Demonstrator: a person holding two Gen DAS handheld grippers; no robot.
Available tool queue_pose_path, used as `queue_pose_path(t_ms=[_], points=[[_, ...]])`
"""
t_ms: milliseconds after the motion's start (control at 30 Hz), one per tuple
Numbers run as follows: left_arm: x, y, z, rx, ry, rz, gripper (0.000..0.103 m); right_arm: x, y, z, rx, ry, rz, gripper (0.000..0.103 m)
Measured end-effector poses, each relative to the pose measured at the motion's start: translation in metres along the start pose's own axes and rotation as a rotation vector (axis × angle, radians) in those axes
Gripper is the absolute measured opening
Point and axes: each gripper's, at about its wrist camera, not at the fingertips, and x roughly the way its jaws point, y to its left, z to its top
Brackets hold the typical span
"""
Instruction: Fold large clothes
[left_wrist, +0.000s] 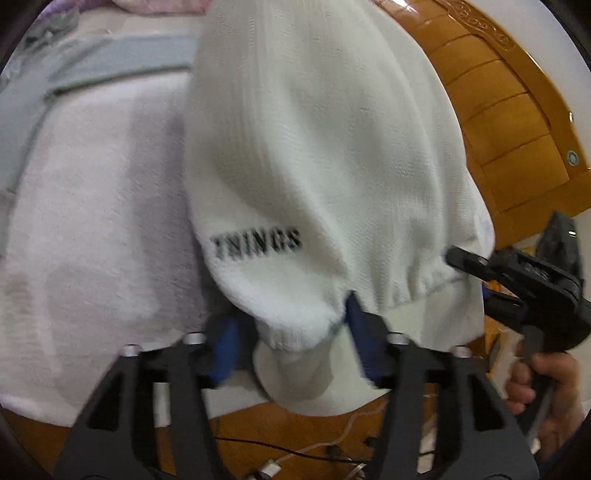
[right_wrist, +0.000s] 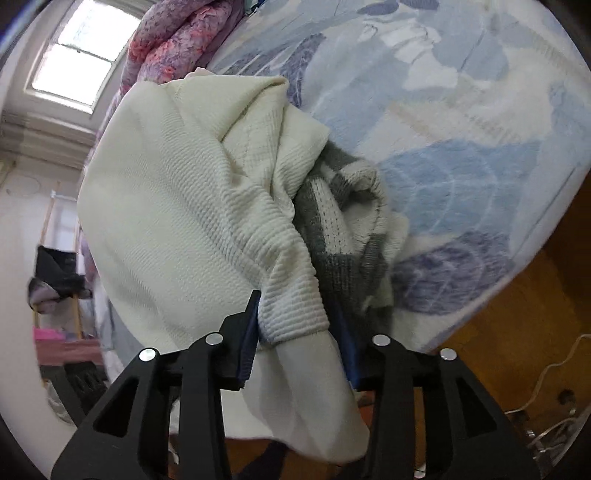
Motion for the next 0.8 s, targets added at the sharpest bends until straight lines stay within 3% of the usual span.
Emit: queue_pose_path(t_ms=[133, 200, 367, 600, 800], points=[[-0.028, 0.009, 0.013, -0.025, -0.037, 0.027, 0.077, -0.036, 0.035, -0.005, -0.18, -0.051, -0.157, 0.038], [-0.044, 0.01, 0.015, -0.017, -0.061, 0.047, 0.081, -0.047, 0.063, -0.015, -0.272, -0.077, -0.248, 0.043], [-0.09, 0.013, 0.014, -0.011, -0.089, 0.145, 0.085, -0.056, 0.118, -0.043, -0.355, -0.085, -0.217, 0.045], [-0.174, 0.025, 0.009, 0.056, -0.177, 0.237, 0.09, -0.078, 0.204, -0.072, -0.403, -0.145, -0.221, 0.069], [-0.263, 0.059, 0.007, 0.046, -0.294, 0.231, 0.091, -0.11, 0.283, -0.121, -0.467, -0.232, -0.212, 0.082]])
